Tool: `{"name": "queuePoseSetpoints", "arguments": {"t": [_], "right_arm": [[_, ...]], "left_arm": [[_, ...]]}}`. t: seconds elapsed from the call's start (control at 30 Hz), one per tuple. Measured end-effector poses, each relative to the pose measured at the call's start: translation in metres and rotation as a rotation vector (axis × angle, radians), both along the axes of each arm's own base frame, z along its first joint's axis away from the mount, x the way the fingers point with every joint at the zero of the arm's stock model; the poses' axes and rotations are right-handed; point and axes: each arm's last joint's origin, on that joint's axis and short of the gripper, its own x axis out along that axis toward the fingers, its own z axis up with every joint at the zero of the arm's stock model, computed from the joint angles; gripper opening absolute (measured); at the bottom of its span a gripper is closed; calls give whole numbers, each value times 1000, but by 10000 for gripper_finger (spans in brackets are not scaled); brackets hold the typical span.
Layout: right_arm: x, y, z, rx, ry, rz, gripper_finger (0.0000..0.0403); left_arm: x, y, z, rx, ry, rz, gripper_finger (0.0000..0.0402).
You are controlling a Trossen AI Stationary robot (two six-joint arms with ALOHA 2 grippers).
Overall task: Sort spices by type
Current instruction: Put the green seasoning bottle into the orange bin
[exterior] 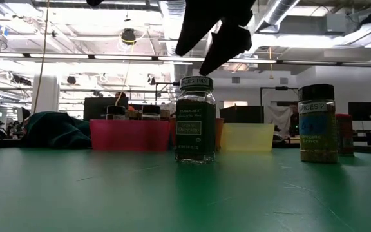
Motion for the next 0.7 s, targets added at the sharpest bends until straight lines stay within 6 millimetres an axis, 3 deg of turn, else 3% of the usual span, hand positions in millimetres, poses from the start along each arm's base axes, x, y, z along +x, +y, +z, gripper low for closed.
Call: {"name": "queuePoseSetpoints", "arguments": {"t": [0.2,0.5,0.7], "right_arm": [[4,-1,-8,-23,24,7,400],[15,3,-36,-29,75,32,400],[18,4,-39,-13,58,14,398]], "left_arm": [[0,0,-1,3,13,0,283],[-2,0,-3,7,33,-3,283],[-12,4,5,15,-6,41,283]]}}
